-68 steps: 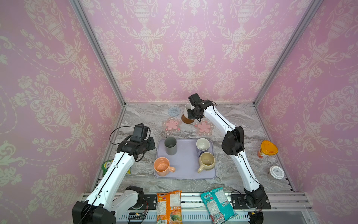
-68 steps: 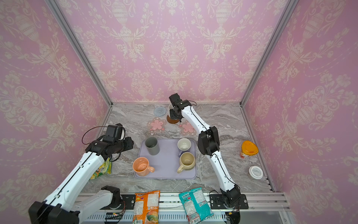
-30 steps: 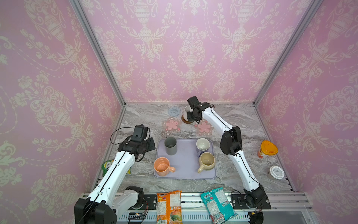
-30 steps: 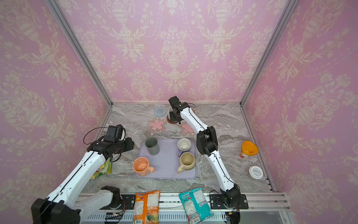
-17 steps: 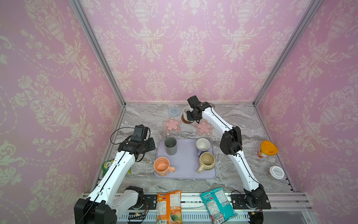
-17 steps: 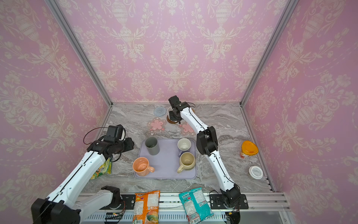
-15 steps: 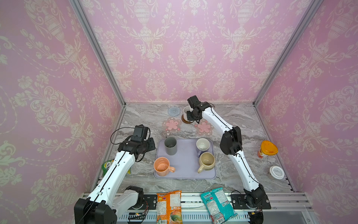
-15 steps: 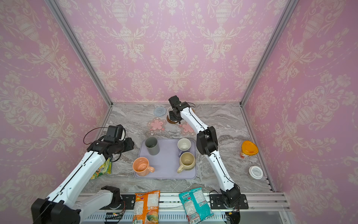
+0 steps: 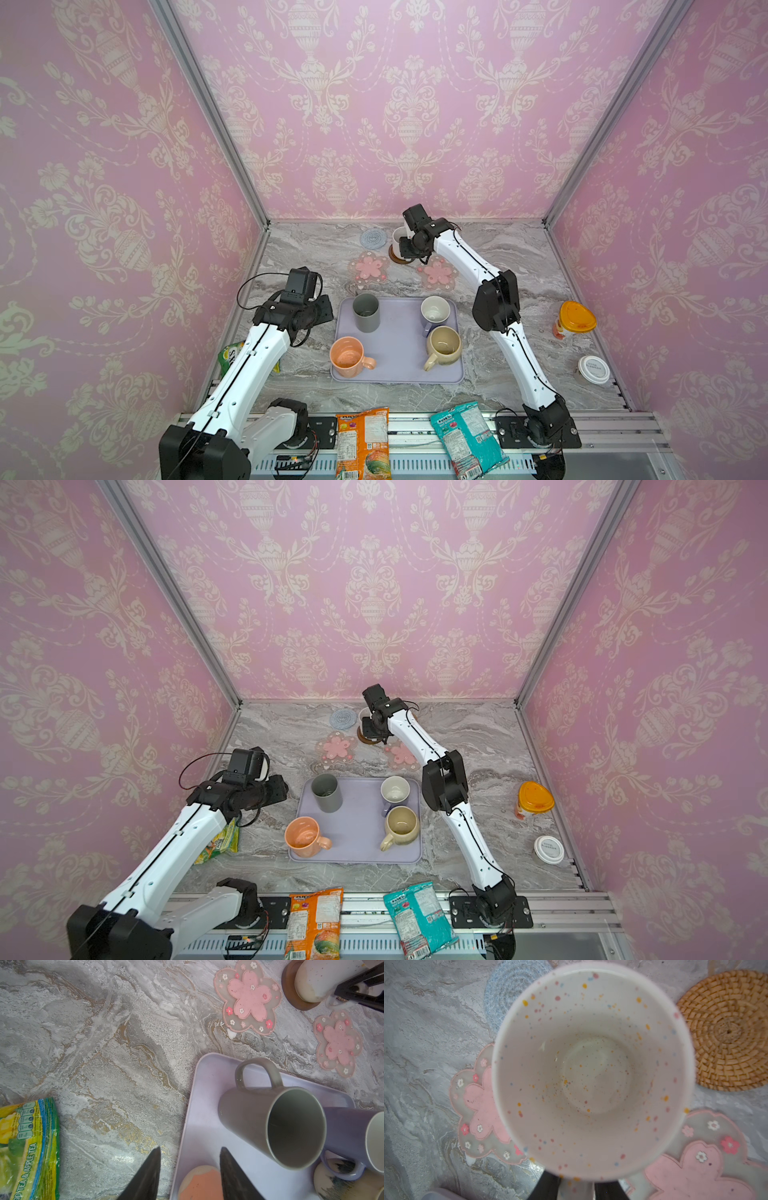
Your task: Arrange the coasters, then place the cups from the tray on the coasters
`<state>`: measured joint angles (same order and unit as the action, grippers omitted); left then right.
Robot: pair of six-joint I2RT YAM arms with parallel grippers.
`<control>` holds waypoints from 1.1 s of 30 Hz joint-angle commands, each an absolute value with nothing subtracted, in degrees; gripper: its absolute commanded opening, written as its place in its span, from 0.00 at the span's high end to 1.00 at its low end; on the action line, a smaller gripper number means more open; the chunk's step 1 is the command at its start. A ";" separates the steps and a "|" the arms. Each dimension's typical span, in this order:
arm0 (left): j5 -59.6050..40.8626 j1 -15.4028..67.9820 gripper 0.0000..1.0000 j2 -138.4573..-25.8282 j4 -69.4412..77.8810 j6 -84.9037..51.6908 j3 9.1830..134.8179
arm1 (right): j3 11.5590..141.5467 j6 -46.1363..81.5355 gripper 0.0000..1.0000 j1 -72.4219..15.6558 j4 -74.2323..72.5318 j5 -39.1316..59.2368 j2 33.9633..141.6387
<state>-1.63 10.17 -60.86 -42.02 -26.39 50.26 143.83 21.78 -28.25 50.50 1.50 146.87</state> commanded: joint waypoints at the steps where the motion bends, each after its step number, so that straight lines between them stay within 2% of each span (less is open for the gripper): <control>1: -3.06 9.49 0.51 -60.47 -42.60 -26.34 49.84 | 143.09 23.58 0.72 -28.08 47.81 3.58 144.23; 9: -3.34 9.50 0.51 -60.10 -42.52 -26.63 49.53 | 142.47 23.66 0.73 -28.29 47.71 3.81 143.27; 15: -3.43 9.49 0.51 -60.01 -42.63 -26.63 49.66 | 140.89 23.30 0.83 -28.22 47.86 2.96 142.30; 19: -3.60 9.52 0.51 -59.77 -42.70 -26.80 49.66 | 140.61 22.85 0.84 -28.21 48.71 2.12 141.63; 24: -3.69 9.57 0.51 -59.76 -42.68 -26.98 49.66 | 139.46 22.24 0.79 -28.26 48.38 2.07 140.46; 25: -3.78 9.53 0.51 -59.81 -42.63 -27.06 49.66 | 139.40 22.15 0.74 -28.23 48.35 2.11 140.44; 27: -3.95 9.50 0.51 -59.94 -42.54 -27.12 49.61 | 139.42 22.15 0.56 -28.26 48.35 2.48 140.58; 28: -4.02 9.50 0.51 -59.94 -42.55 -27.14 49.66 | 139.40 22.16 0.53 -28.28 48.31 2.79 140.62; 33: -3.89 9.54 0.51 -59.68 -42.88 -27.07 49.75 | 139.47 22.49 0.53 -28.24 47.99 4.59 140.97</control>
<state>-2.70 9.89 -60.75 -42.02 -26.44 50.24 139.87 22.37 -28.21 48.27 3.25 144.07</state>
